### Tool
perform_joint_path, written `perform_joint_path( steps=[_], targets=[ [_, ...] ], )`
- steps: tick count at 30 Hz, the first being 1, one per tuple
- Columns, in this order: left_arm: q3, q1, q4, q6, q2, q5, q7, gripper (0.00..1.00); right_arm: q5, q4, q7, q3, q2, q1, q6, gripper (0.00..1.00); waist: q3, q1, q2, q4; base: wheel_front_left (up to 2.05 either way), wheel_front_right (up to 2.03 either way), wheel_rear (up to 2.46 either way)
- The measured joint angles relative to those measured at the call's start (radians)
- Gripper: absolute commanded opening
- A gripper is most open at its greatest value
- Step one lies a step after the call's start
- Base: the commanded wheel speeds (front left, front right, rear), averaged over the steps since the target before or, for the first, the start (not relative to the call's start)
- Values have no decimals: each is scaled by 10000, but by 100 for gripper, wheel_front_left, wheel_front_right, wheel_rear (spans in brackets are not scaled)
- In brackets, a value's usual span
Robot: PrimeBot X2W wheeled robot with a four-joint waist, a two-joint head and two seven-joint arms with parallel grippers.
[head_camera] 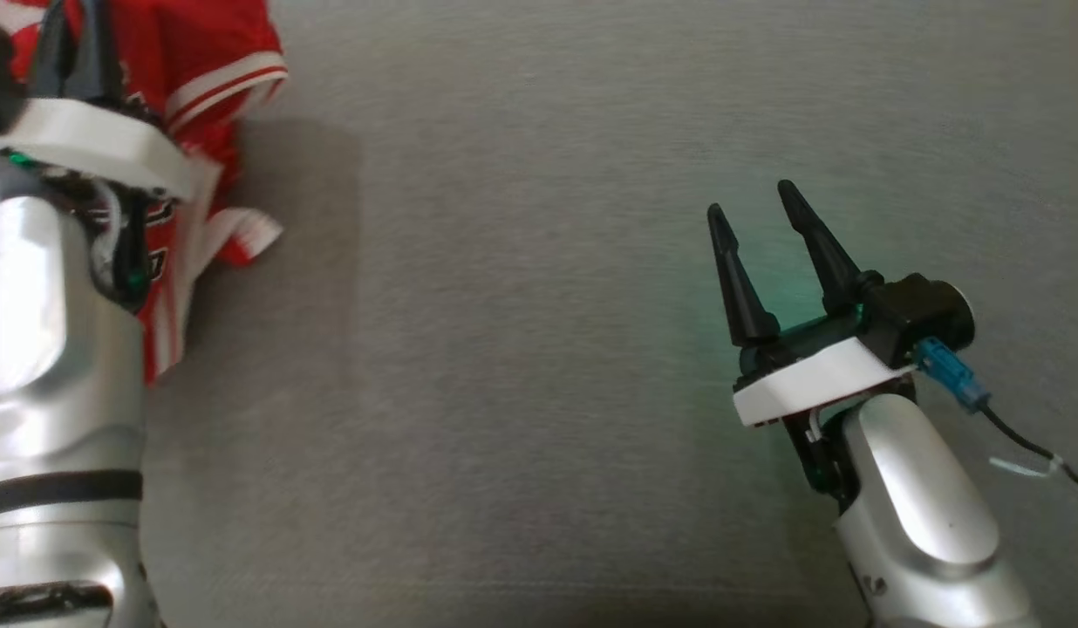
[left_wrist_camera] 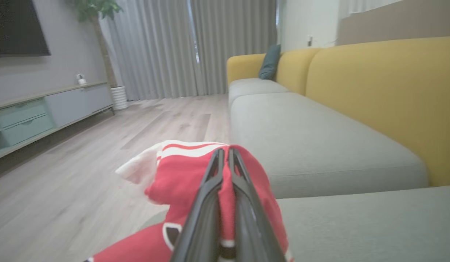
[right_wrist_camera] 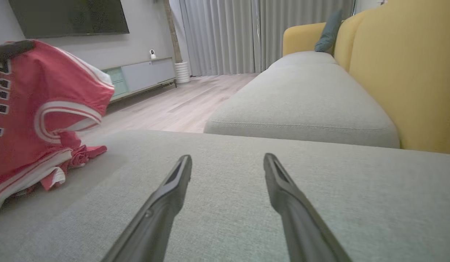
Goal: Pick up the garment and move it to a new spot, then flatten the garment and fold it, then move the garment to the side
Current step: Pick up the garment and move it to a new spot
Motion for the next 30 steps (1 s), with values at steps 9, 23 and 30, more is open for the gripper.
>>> perform_joint_path(
  steps=[9, 23, 30],
  targets=[
    [-1586, 4, -301, -2, -876, -403, -15, 0, 688, -428, 0, 458, 23, 4, 0, 100, -147, 0, 0, -2102, 0, 0, 0],
    [-3781, 77, -1011, -2, -1551, -1206, -67, 0, 1195, -857, 0, 702, 50, 29, 0, 100, 143, 0, 0, -4643, 0, 0, 0],
    [-4867, 759, -1210, 307, -1569, -1889, -67, 0, 1214, -867, 0, 531, 63, 154, 0, 100, 249, 0, 0, -4636, 0, 0, 0]
  ],
)
